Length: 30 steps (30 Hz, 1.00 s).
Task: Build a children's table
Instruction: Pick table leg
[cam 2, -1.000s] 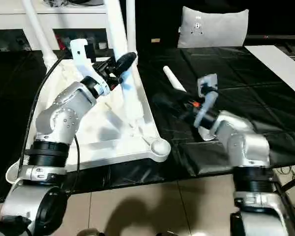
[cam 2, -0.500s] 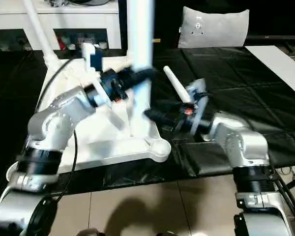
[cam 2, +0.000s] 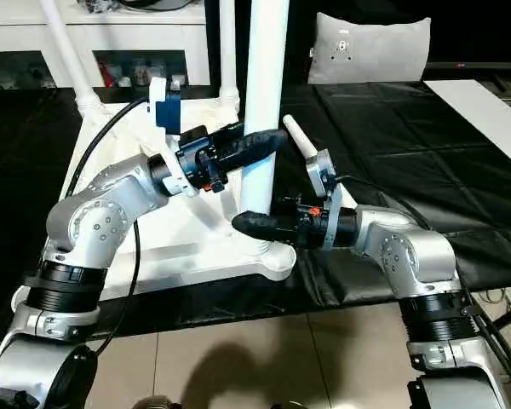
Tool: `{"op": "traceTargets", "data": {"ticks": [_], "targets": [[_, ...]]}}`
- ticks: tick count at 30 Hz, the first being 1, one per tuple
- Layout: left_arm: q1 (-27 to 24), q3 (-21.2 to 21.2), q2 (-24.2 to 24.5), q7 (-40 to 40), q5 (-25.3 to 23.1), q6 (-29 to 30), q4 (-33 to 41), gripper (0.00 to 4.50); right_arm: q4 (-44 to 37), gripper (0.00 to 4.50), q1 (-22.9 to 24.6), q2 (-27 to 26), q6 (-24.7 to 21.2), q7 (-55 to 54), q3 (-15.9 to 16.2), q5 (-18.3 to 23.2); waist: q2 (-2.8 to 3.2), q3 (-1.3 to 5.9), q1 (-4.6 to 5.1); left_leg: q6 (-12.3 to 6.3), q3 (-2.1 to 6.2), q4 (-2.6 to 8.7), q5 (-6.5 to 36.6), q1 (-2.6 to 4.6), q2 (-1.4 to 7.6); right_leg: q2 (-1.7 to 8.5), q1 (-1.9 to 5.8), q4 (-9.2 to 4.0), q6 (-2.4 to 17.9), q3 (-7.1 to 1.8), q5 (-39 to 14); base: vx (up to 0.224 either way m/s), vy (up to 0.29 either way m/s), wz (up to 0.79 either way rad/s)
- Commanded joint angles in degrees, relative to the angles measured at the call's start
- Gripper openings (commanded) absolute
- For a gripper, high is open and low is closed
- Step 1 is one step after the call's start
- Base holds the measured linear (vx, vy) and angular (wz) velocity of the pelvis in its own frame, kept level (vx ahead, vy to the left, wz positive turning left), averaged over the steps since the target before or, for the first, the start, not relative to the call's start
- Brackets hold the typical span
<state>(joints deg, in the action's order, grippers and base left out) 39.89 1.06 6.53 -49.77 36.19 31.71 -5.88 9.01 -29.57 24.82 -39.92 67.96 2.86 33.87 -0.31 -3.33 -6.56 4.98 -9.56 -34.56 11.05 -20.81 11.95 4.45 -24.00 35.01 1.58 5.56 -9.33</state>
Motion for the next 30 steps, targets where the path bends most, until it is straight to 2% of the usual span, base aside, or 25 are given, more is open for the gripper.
{"op": "traceTargets", "data": {"ticks": [1,8,11,12,13,16,18,19,23,26,27,30], "targets": [[-0.2,0.4,0.5,0.0,-0.3,0.2,1.4,1.84,-1.0,2.66,-0.2,0.4,-0.4,0.7,0.8,0.5,-1.08,4.56,-0.25,-3.33,-0.33,3.18,3.1,-0.31,0.64,3.18,4.34,-4.05,7.8,-2.71,-13.7,0.000,0.000,0.00],[-0.4,0.6,0.3,0.7,-1.0,-0.5,1.1,1.84,-1.3,2.14,0.1,0.2,-0.3,0.5,1.3,-0.2,-1.05,4.54,-0.17,-3.27,-0.33,3.18,3.4,-0.33,0.64,3.18,4.35,-4.13,7.8,-2.68,-14.0,0.000,0.000,0.00],[-0.3,0.9,0.5,1.7,-2.1,-0.9,0.9,1.84,-1.3,2.07,0.2,0.1,0.1,0.1,1.5,-0.7,-1.04,4.56,-0.21,-3.06,-0.30,3.18,3.5,-0.34,0.64,3.18,4.37,-4.10,7.6,-2.70,-14.0,0.000,0.000,0.00],[-0.1,0.2,0.1,3.3,-1.9,0.1,0.1,2.19,-1.1,2.00,0.0,-0.3,0.6,-0.8,1.3,-1.0,-0.96,4.54,-0.21,-3.04,-0.29,3.20,3.6,-0.31,0.64,3.18,4.35,-4.11,7.5,-2.68,-14.2,0.000,0.000,0.00],[0.2,-0.4,-0.1,4.6,-2.0,0.3,-0.4,2.19,-0.9,2.00,-0.1,-0.6,1.2,-1.5,1.2,-1.5,-1.05,4.58,-0.20,-2.96,-0.32,3.13,3.3,-0.40,0.58,3.17,4.40,-4.06,7.5,-2.71,-13.9,0.000,0.000,0.00],[0.6,-1.4,-0.5,7.1,-2.4,0.5,-1.6,2.64,-0.3,1.96,-0.5,-1.3,2.4,-3.3,1.0,-2.4,-0.96,4.65,-0.15,-2.77,-0.29,3.10,3.1,-0.40,0.57,3.15,4.36,-3.99,7.6,-2.66,-13.4,0.000,0.000,0.00],[0.3,-0.5,0.4,7.3,-4.9,-1.6,-1.6,2.73,0.1,1.96,-0.9,-2.2,4.2,-5.3,0.9,-3.5,-0.97,4.63,-0.07,-2.76,-0.23,3.18,3.0,-0.37,0.56,3.09,4.36,-4.08,7.3,-2.63,-13.5,0.000,0.000,0.00],[0.1,0.0,0.8,7.8,-6.5,-3.3,-1.5,2.73,0.4,1.96,-1.1,-2.9,5.2,-6.7,0.9,-4.3,-0.77,4.63,-0.10,-2.69,-0.22,3.19,3.1,-0.33,0.60,3.16,4.28,-4.11,7.2,-2.65,-13.6,0.000,0.000,0.00],[0.0,0.7,1.2,12.9,-12.8,-9.8,-2.0,3.17,2.0,1.95,-2.3,-6.6,8.0,-14.2,-0.1,-6.9,-0.58,4.65,0.17,-1.72,-0.16,3.30,3.7,-0.16,0.68,3.20,4.21,-4.02,6.8,-2.67,-13.7,0.000,0.000,0.00],[0.5,1.8,1.0,18.5,-17.5,-12.4,-2.1,3.35,4.1,1.95,-3.3,-10.3,11.5,-22.0,0.0,-10.4,-0.53,4.68,0.20,-1.26,-0.10,3.38,3.4,-0.17,0.82,3.23,4.09,-3.77,6.9,-2.78,-12.5,0.000,0.000,0.00],[0.7,2.0,0.8,19.7,-18.4,-12.9,-2.3,3.56,4.6,1.95,-3.5,-11.0,12.4,-23.3,0.2,-11.3,-0.46,4.67,0.35,-0.79,-0.13,3.42,3.7,-0.08,0.80,3.25,4.05,-3.78,7.1,-2.75,-12.3,0.000,0.000,0.00],[1.2,1.5,-1.4,24.4,-20.1,-13.1,-2.9,3.61,5.8,1.95,-4.1,-13.4,13.6,-26.9,0.1,-12.3,-0.42,4.69,0.23,-0.85,-0.16,3.43,3.9,-0.06,0.76,3.23,4.18,-3.71,7.5,-2.86,-11.1,0.000,0.000,0.00]]}}
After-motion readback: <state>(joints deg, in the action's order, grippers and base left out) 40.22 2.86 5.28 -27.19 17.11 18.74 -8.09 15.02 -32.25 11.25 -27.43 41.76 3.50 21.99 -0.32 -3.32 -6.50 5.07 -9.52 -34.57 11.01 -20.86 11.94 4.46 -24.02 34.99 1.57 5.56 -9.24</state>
